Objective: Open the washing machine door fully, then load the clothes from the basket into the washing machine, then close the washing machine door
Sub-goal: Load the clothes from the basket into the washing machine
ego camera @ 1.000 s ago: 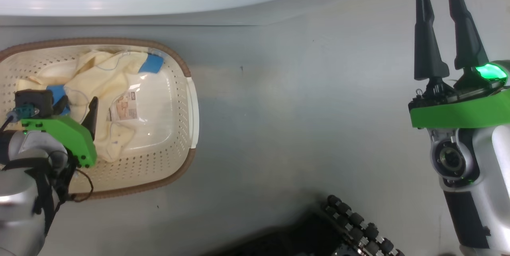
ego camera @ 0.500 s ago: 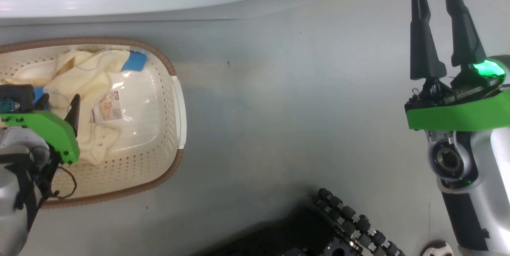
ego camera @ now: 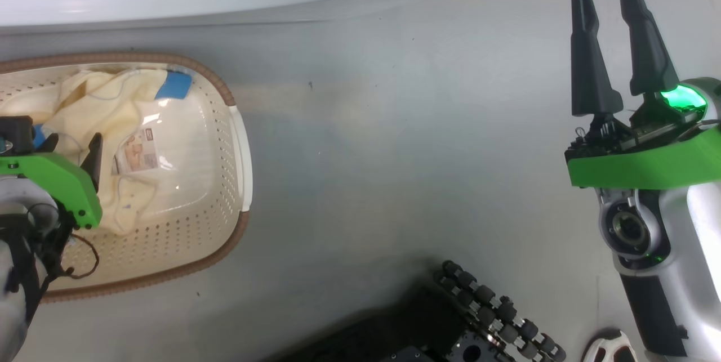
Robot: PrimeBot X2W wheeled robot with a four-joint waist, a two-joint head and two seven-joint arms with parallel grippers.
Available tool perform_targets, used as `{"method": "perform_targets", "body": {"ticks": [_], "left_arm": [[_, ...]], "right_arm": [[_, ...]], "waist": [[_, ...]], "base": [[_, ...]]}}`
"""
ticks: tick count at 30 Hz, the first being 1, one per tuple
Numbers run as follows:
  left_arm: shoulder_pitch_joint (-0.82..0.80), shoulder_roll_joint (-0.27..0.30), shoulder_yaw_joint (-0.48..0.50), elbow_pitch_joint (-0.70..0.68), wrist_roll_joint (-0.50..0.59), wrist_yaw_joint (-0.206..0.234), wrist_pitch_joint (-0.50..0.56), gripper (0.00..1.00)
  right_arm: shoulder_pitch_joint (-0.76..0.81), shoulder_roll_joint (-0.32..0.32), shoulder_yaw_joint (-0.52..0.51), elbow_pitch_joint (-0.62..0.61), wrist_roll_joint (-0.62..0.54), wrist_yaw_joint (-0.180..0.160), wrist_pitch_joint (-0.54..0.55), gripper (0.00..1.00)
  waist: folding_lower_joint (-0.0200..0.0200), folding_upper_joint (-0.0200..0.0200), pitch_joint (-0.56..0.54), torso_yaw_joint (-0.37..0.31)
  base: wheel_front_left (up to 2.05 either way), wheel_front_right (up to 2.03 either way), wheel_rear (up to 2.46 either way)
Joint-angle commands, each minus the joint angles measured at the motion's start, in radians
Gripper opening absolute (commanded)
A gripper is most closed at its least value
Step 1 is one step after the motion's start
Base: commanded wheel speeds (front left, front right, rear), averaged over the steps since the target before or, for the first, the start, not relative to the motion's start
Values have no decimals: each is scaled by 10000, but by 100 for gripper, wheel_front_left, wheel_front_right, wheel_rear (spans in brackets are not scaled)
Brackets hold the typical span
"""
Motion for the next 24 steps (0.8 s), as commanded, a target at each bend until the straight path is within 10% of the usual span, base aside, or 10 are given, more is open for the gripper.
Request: {"method": "perform_targets", "body": {"ticks": [1, 3, 6, 9, 11, 24], "left_arm": [[-59, 442, 135, -38, -159, 4, 7, 100], [-85, 485, 61, -36, -291, 4, 38, 100], [-85, 436, -44, -20, -498, 4, 149, 49], [-86, 415, -110, -59, -659, 4, 281, 33], [-118, 404, -152, -59, -789, 4, 282, 0], [90, -39, -333, -232, -1532, 4, -606, 0]], "right_arm": [[105, -121, 124, -327, -71, 104, -63, 100], [103, -142, 156, -357, -76, 104, -63, 100], [167, -211, 166, -390, -118, 104, -63, 100], [238, -258, 152, -442, -132, 104, -63, 100], [294, -296, 116, -493, -143, 104, -63, 100], [317, -309, 63, -349, -216, 104, -63, 100]], "waist": [[-1, 0, 17, -34], [-1, 0, 42, -76], [-1, 0, 16, -70], [-1, 0, 13, -52], [-1, 0, 23, -28], [-1, 0, -615, 391]], "base": [[0, 0, 0], [0, 0, 0], [0, 0, 0], [0, 0, 0], [0, 0, 0], [0, 0, 0]]}}
